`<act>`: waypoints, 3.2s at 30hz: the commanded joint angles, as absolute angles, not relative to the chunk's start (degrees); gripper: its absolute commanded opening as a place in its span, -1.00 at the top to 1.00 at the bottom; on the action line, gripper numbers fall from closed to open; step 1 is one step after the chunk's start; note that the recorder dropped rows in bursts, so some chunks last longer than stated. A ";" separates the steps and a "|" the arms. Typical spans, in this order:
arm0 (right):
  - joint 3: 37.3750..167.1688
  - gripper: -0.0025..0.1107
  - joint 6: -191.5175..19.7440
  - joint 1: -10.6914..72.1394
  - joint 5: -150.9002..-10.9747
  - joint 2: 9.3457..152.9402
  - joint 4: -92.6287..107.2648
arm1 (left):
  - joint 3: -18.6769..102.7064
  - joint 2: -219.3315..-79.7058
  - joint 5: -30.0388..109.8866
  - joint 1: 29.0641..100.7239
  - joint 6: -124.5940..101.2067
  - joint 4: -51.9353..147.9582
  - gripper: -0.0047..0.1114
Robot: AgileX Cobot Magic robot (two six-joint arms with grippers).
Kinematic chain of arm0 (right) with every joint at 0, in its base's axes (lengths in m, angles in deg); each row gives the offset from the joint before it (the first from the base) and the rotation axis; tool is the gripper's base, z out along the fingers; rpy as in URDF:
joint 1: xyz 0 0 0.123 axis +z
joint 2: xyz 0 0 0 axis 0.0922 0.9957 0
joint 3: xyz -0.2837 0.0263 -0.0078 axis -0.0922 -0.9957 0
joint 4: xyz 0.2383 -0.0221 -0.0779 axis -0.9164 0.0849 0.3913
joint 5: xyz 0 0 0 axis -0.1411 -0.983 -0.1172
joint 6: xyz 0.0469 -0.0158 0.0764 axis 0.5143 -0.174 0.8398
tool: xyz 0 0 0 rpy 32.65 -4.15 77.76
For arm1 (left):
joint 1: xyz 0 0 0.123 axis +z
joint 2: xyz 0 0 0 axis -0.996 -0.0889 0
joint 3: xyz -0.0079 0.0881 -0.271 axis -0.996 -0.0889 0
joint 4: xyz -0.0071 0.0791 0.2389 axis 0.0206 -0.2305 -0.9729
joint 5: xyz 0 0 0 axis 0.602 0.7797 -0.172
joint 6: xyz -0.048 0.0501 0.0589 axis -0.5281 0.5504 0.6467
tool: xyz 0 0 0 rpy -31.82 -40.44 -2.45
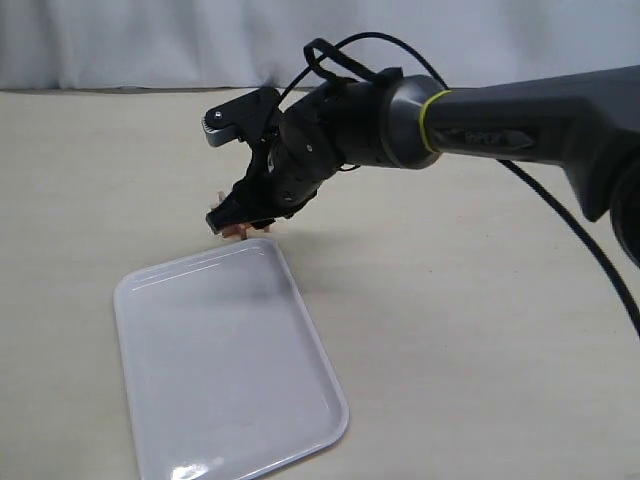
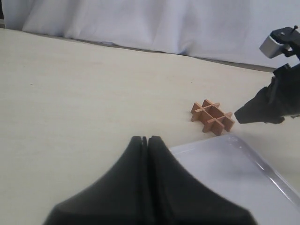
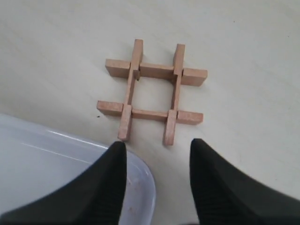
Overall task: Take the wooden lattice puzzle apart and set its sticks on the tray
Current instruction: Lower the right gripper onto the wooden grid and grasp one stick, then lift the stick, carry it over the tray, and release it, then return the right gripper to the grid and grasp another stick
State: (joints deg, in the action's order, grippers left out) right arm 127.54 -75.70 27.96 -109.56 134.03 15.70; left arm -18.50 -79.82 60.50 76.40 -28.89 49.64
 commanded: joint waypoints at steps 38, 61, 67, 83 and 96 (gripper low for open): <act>127.95 0.87 -75.31 25.79 -101.54 139.91 15.90 | -18.68 -79.71 59.75 76.53 -28.83 50.01 0.92; 108.49 0.88 -107.85 34.93 -109.26 119.12 -22.72 | -18.68 -79.71 59.75 76.53 -28.83 50.01 0.92; 107.30 0.87 -112.22 40.17 -99.98 126.48 -34.60 | -18.68 -79.71 59.75 76.53 -28.83 50.01 0.92; 109.02 -0.15 -112.65 40.63 -99.19 123.66 -31.25 | -18.68 -79.71 59.75 76.53 -28.83 50.01 0.92; 114.93 0.33 -82.32 39.25 -103.92 113.22 11.79 | -18.68 -79.71 59.75 76.53 -28.83 50.01 0.92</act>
